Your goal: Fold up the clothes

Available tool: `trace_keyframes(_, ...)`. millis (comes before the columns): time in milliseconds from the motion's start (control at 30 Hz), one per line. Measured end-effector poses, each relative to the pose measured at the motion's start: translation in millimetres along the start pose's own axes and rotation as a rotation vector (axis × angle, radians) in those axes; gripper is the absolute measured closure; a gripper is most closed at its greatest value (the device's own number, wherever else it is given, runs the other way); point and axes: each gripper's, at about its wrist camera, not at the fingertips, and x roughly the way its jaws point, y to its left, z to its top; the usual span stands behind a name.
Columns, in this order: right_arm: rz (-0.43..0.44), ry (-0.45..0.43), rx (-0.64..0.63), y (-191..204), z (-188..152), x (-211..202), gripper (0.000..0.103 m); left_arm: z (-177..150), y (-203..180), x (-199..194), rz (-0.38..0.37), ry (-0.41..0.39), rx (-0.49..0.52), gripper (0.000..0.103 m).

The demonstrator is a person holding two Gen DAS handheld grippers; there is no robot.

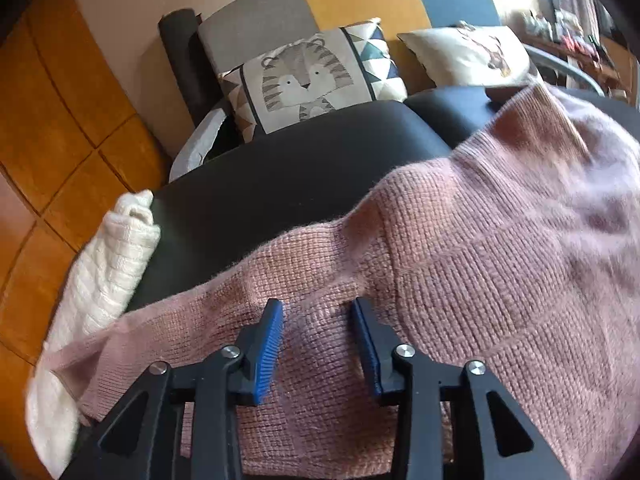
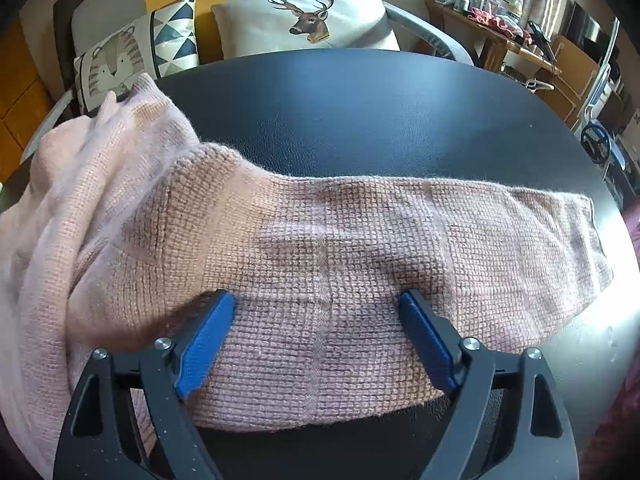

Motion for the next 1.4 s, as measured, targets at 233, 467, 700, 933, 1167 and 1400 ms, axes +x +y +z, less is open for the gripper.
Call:
trace_keyframes(233, 0.000, -0.010, -0.008, 4.3, 2.6, 3.3, 0.016, 5.1, 9.1, 12.5, 0.035, -0.012, 0.005, 0.048)
trace_keyframes(467, 0.001, -0.027, -0.036, 9.5, 11.7, 9.4, 0.016, 13.8, 38.8, 33.4, 0.011, 0.002, -0.072, 0.023)
trace_keyframes(700, 0.009, -0.011, -0.062, 3.8, 25.7, 18.0, 0.014, 13.2, 62.5, 49.0, -0.014, 0.031, -0.139, 0.000)
trace_keyframes(933, -0.012, -0.021, -0.017, 4.3, 34.8, 23.3, 0.012, 14.6, 61.8, 42.1, -0.003, 0.033, -0.142, 0.001)
trace_keyframes(1167, 0.046, -0.075, -0.006, 8.1, 30.4, -13.2, 0.012, 11.5, 60.5, -10.9, -0.062, -0.005, -0.241, 0.019)
trace_keyframes(1400, 0.252, -0.138, -0.115, 57.4, 21.5, -60.5, 0.080, 3.9, 6.1, -71.7, -0.297, -0.084, -0.286, 0.029)
